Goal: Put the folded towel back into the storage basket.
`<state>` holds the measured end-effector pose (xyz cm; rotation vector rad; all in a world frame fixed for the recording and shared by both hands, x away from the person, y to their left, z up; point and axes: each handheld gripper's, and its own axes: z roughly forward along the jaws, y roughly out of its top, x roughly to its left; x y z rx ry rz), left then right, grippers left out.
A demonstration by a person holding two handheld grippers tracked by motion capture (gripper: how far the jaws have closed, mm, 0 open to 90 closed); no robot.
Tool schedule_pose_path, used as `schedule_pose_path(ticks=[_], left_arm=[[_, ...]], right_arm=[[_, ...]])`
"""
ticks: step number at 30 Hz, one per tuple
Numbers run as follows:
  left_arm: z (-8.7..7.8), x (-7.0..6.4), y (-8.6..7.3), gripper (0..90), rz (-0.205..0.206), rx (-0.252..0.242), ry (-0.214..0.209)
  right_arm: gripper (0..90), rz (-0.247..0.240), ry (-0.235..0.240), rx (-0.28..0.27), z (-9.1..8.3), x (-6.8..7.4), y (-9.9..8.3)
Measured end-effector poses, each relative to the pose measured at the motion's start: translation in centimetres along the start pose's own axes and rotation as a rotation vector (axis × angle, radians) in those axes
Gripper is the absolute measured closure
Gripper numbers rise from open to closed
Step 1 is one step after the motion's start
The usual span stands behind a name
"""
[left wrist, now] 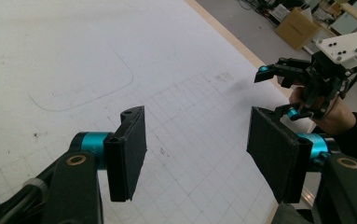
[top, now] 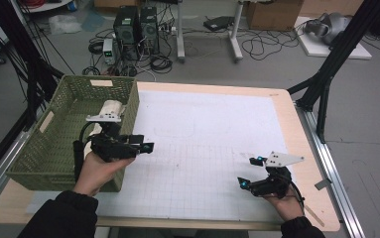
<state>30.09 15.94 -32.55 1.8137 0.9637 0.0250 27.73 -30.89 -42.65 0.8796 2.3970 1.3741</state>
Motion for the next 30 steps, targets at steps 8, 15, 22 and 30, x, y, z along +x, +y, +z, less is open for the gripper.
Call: schedule_pose_path(ticks=[8, 15, 22, 30], left_arm=[[0.3, -0.5, -0.7, 36.8, 0.008, -0.022, 0.022], [0.7, -1.1, -1.1, 36.6, 0.009, -0.033, 0.020], [1.2, -1.6, -1.6, 36.4, 0.014, -0.041, 0.038], [1.7, -2.2, -2.1, 36.2, 0.026, -0.053, 0.050]], right_arm=[[11.8, 0.000, 0.002, -0.002, 0.0, 0.0, 0.0], [11.8, -0.003, 0.001, -0.001, 0.0, 0.0, 0.1], [11.8, -0.003, 0.002, -0.002, 0.0, 0.0, 0.1], [11.7, -0.007, 0.005, -0.004, 0.1, 0.0, 0.1]])
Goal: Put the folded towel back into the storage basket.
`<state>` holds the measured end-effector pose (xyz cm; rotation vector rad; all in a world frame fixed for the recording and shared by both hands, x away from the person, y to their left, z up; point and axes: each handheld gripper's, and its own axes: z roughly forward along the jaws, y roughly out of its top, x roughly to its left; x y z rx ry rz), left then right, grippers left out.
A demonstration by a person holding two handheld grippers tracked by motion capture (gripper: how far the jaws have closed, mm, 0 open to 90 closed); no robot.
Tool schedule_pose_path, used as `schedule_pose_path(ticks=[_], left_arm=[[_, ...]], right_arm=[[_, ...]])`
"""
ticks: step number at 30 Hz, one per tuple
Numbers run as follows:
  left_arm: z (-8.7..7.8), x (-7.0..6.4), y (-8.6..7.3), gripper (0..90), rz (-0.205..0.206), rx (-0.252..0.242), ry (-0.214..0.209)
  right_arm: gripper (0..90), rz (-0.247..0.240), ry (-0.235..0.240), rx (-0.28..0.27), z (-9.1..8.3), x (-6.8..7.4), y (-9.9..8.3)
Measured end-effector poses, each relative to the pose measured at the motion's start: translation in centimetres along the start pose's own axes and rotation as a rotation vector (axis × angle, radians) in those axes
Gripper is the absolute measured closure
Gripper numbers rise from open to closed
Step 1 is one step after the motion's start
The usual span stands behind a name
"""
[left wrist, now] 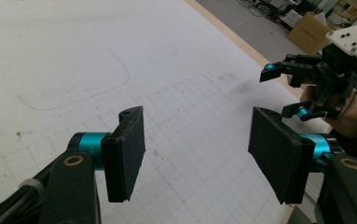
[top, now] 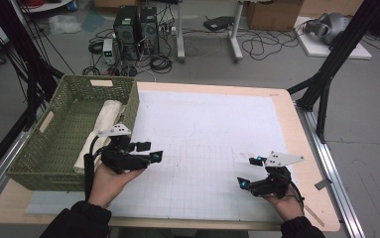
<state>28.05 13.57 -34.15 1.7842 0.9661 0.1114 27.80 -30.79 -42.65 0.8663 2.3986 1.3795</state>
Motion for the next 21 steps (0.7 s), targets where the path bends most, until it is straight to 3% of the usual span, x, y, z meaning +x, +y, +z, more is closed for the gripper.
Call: schedule_pose_path(ticks=[21], left_arm=[[1.4, -1.3, -2.0, 35.1, 0.042, -0.007, 0.054]], right_arm=[[11.8, 0.005, 0.004, 0.003, 0.0, 0.1, 0.0]])
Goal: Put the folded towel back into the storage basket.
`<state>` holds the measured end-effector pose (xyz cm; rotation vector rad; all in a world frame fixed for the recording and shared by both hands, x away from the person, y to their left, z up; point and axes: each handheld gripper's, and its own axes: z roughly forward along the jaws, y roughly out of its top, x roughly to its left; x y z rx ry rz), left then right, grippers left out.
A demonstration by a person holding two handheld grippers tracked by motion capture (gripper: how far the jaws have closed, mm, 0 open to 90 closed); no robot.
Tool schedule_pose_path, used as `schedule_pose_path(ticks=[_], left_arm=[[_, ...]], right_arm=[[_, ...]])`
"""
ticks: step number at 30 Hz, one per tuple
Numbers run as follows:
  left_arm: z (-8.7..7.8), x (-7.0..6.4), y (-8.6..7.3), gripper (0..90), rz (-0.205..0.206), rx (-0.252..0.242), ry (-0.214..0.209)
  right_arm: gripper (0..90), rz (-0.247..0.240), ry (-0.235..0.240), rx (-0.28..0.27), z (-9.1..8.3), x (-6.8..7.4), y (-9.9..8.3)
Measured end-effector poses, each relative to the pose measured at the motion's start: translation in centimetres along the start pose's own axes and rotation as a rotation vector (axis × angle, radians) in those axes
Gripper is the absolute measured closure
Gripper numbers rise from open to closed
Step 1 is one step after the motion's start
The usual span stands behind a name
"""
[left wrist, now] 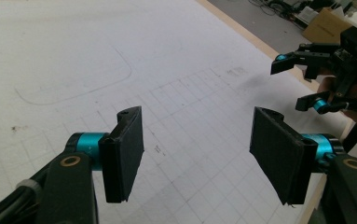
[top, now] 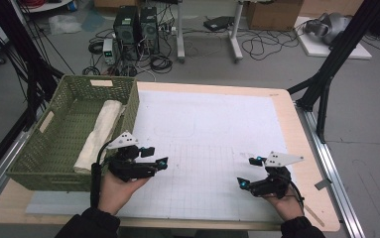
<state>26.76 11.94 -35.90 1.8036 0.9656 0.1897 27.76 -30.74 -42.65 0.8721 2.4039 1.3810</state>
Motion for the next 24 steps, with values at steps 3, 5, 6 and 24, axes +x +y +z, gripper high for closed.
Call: schedule_pose_path(ticks=[3, 5, 6, 24], left_arm=[[0.2, -0.1, -0.3, 34.9, 0.003, 0.002, 0.003], [0.3, -0.2, -0.5, 34.8, 0.003, 0.006, 0.001], [0.4, -0.2, -0.6, 34.8, 0.004, 0.006, 0.003], [1.0, -0.7, -1.3, 34.3, 0.014, 0.014, 0.010]], right_arm=[[11.8, -0.002, 0.000, -0.001, 0.0, 0.0, 0.0], [11.8, 0.001, 0.000, 0.002, 0.0, 0.1, 0.0], [11.7, -0.004, 0.001, -0.001, 0.0, 0.1, 0.0], [11.8, -0.003, 0.002, -0.002, 0.0, 0.1, 0.1]])
